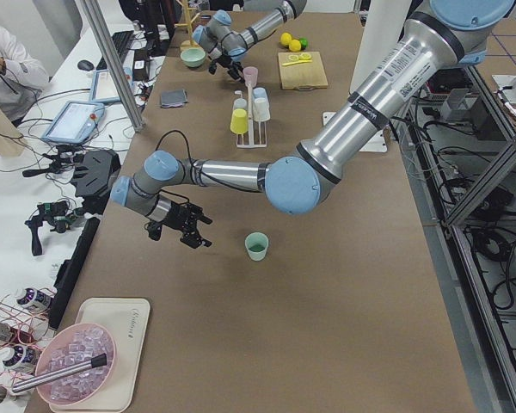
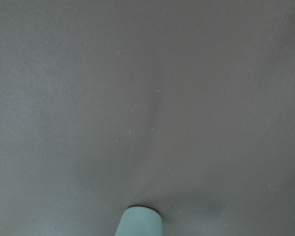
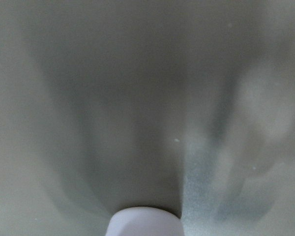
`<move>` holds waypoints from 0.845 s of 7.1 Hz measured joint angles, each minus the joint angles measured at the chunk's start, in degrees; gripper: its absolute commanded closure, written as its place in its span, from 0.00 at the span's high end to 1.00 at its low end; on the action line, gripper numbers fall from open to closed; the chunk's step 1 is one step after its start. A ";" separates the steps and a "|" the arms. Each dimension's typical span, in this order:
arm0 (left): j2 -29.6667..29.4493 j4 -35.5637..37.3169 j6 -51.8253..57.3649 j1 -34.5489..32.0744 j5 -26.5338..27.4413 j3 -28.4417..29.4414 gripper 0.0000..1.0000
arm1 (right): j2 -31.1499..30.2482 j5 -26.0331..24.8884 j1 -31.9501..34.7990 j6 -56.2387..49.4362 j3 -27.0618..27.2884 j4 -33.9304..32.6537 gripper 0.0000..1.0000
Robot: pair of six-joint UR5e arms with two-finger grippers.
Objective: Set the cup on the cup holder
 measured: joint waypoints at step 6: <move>3.58 5.94 6.19 2.60 -3.34 0.00 0.97 | 0.58 1.52 -1.98 -0.06 -0.82 -3.62 1.00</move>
